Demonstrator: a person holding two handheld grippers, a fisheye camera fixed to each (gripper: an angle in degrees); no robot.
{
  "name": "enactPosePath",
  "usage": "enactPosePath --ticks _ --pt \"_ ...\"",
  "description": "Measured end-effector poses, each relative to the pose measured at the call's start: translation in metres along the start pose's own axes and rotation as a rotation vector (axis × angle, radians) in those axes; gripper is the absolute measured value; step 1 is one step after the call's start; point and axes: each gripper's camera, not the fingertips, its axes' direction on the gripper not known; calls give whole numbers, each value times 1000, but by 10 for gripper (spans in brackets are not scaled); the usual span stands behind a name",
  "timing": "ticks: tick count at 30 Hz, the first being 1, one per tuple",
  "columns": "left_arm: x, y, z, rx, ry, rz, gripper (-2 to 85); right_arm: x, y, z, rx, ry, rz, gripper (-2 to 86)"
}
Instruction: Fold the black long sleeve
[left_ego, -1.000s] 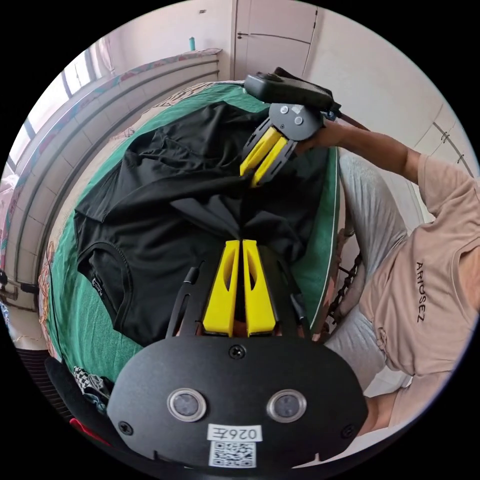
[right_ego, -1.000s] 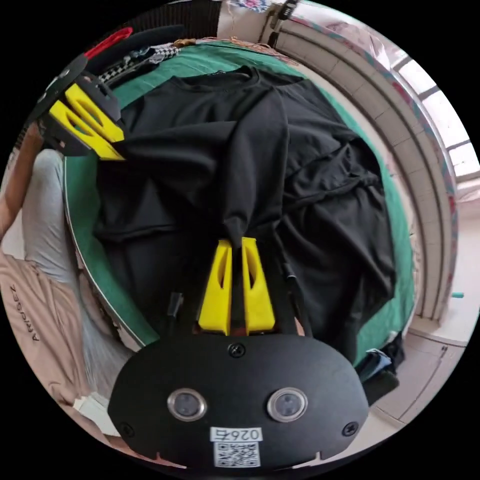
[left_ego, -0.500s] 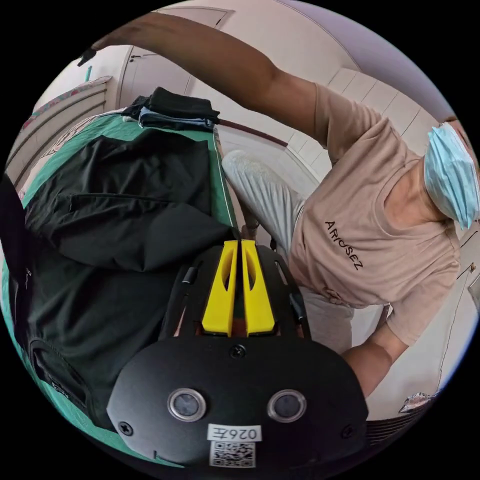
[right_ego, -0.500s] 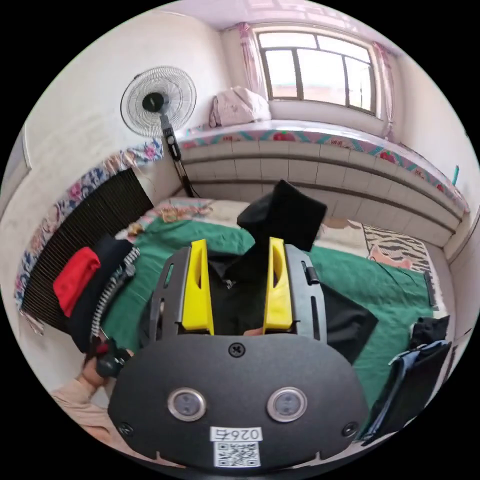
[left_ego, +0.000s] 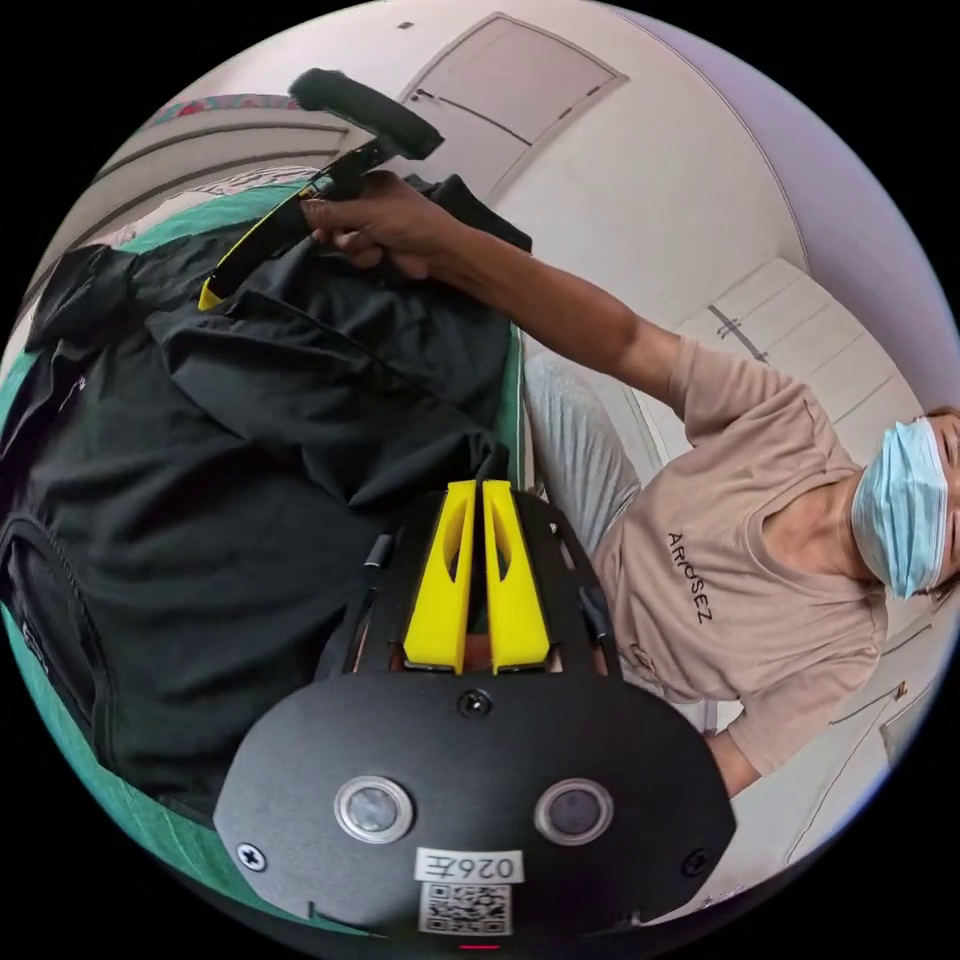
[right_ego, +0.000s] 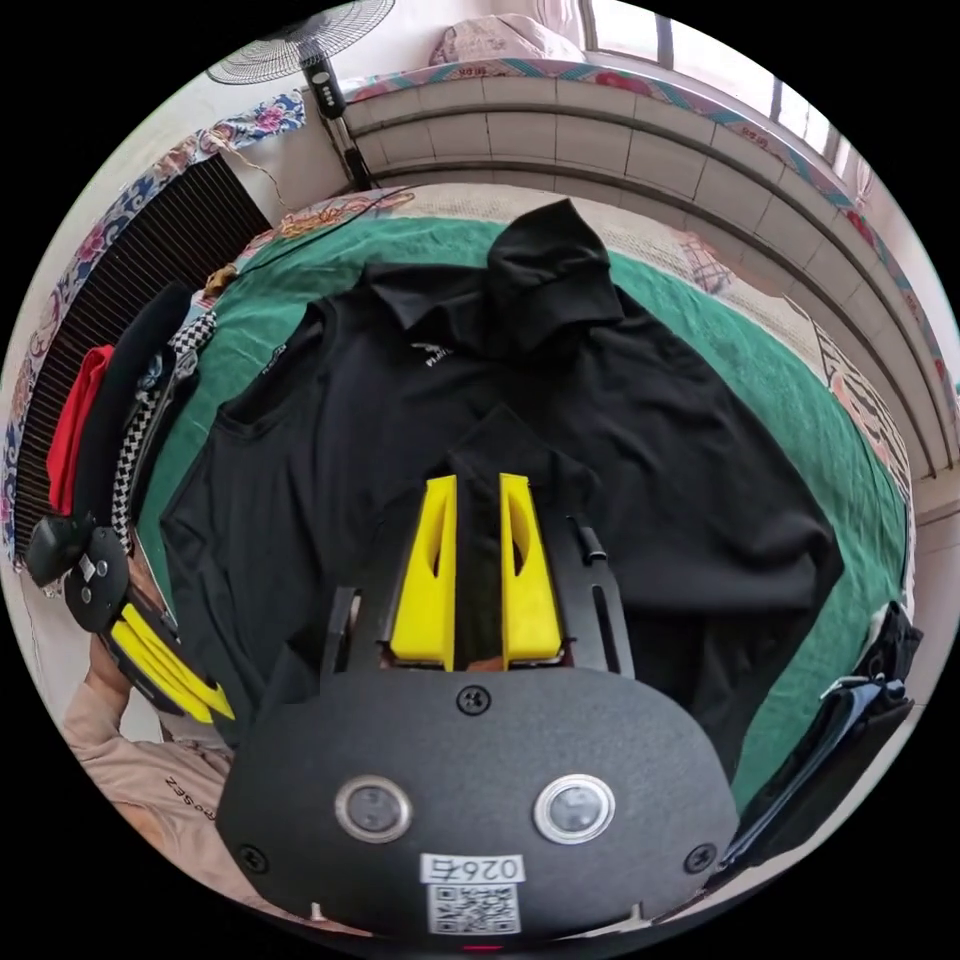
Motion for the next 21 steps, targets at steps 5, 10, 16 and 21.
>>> enactPosePath --ticks 5,10,16,21 --pt "-8 7 0 27 -31 -42 -8 -22 -88 32 8 94 -81 10" --pt "-32 12 19 -21 -70 -101 -8 -42 -206 84 -235 296 -282 -8" --pt "-55 36 -3 38 -8 -141 -6 29 -237 -101 415 212 186 3" --pt "-49 58 -39 118 -82 -147 -3 11 -182 -98 160 132 29 47"
